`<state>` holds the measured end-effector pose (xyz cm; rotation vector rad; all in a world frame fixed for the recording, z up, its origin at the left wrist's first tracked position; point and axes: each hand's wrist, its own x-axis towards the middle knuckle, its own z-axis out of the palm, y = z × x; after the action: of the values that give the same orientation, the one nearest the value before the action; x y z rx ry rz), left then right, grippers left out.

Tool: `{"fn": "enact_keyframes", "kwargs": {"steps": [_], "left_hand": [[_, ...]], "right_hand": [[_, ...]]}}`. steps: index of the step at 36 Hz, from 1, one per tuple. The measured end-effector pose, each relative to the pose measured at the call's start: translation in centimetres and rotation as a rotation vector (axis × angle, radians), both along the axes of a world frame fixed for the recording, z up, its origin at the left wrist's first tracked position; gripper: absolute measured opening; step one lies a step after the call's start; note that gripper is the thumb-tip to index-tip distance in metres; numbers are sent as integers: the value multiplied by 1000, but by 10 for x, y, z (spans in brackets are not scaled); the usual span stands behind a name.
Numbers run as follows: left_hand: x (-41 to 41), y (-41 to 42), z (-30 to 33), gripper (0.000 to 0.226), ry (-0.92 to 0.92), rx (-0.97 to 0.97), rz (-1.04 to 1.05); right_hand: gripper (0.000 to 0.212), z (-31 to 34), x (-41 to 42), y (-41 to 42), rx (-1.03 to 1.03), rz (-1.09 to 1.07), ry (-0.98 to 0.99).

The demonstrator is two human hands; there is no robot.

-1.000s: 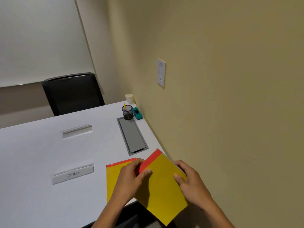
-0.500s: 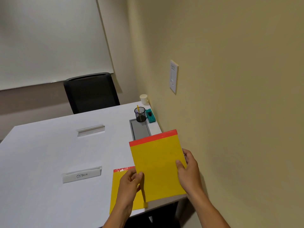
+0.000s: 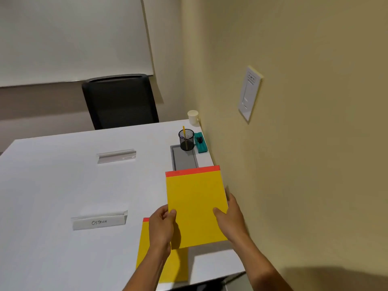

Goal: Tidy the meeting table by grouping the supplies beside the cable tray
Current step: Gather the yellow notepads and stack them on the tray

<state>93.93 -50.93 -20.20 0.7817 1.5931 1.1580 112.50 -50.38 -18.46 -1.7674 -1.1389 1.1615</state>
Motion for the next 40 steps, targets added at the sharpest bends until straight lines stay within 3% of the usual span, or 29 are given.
{"fn": "enact_keyframes", "kwargs": {"steps": [5,9,16,21,28,35,40], "left_hand": [[5,52,-23,13,-23,-67,24],[9,89,-36,35,-7,-117,52],[9,149,-54,47,-9,-103,33],[9,190,-67,49,22,-153,-50],[8,230,-96,44,37,-256,-92],[12,256,-116,20,114,-317,-146],[16,270,-124,29,134,-336,-205]], "right_hand": [[72,-8,0,48,-125,30,-40],[60,-19,-2,91,-201,45,-43],[47,-45,-8,168,-287,11,-28],[61,-66,-7,205,-356,-4,-74],[60,-94,-10,245,-474,30,-306],[65,-116,-13,271,-506,47,-359],[73,-128,-10,283,-517,49,-337]]}}
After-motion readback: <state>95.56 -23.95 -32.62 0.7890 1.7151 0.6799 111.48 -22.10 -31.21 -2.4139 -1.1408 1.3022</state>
